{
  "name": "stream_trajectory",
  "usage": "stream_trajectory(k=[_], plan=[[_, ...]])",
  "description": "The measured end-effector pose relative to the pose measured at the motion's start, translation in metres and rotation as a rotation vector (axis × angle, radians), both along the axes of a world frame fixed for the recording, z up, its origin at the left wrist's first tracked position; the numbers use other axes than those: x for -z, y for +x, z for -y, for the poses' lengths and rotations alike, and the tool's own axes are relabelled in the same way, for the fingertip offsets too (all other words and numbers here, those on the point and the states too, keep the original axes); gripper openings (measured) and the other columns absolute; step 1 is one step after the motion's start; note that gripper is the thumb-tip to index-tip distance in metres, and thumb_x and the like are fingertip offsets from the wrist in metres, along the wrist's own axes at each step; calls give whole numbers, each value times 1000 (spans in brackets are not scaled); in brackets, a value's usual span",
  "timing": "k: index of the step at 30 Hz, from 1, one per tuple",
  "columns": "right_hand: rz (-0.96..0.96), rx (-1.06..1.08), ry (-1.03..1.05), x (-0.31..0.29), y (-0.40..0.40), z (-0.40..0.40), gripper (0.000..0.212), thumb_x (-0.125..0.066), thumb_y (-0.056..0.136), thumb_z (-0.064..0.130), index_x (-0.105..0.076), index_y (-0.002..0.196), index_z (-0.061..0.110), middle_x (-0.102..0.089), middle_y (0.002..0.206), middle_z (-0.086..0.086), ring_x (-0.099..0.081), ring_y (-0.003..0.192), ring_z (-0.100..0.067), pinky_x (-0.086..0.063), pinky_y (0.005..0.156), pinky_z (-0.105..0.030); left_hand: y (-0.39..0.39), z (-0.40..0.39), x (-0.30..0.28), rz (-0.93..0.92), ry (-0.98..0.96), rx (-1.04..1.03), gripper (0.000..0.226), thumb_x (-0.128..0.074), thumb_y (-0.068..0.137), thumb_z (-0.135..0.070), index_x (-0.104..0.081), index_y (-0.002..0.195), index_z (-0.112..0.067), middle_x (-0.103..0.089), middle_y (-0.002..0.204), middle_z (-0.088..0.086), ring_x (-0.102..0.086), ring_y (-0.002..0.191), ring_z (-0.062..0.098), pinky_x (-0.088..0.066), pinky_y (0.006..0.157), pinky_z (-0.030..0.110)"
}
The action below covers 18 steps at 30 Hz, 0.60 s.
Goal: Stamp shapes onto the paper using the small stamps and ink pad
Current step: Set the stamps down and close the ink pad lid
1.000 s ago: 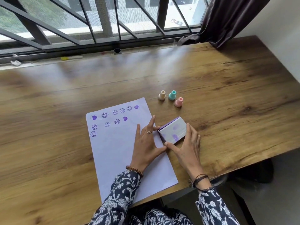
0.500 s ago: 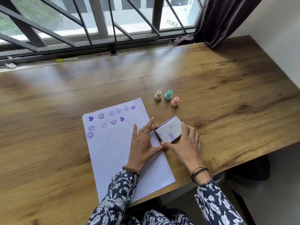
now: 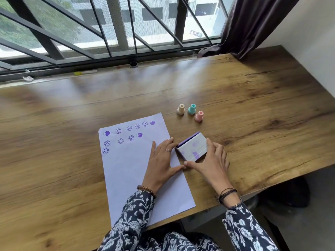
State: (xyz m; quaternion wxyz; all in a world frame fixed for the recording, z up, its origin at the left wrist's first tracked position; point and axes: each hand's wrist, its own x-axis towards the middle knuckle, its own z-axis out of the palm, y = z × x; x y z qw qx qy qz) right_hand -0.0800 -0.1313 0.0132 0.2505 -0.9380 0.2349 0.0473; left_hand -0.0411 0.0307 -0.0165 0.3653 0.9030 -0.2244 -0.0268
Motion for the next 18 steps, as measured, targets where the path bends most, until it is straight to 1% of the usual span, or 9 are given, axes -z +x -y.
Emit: stream_trajectory(k=[5, 9, 15, 18], plan=[[13, 9, -56, 1, 0, -5, 112, -72, 52, 66, -24, 141, 18, -36, 129, -8, -34, 121, -26, -29, 101, -45, 0, 1, 0, 0, 27, -6, 69, -71, 73, -46, -44, 129, -18, -40, 145, 6, -31, 136, 18, 1, 115, 41], [18, 25, -45, 3, 1, -5, 111, -74, 52, 64, -25, 140, 16, -36, 130, -9, -33, 122, -28, -30, 102, -46, 0, 1, 0, 7, 25, -14, 67, -72, 71, -46, -46, 127, -17, -41, 144, 6, -34, 135, 19, -3, 116, 45], [-17, 1, -103, 2, -2, -6, 112, -63, 56, 74, -19, 143, 19, -33, 133, -8, -33, 123, -27, -29, 103, -45, 0, 0, 2, 15, 34, -11, 67, -70, 73, -46, -45, 129, -18, -40, 144, 5, -32, 135, 18, 0, 115, 40], [-46, -12, -45, 1, -2, -1, 112, -60, 56, 77, -17, 144, 23, -31, 135, -5, -31, 124, -27, -27, 103, -43, -1, 3, 0, 17, 50, -27, 68, -70, 72, -47, -46, 128, -16, -41, 144, 5, -33, 135, 19, -2, 116, 45]])
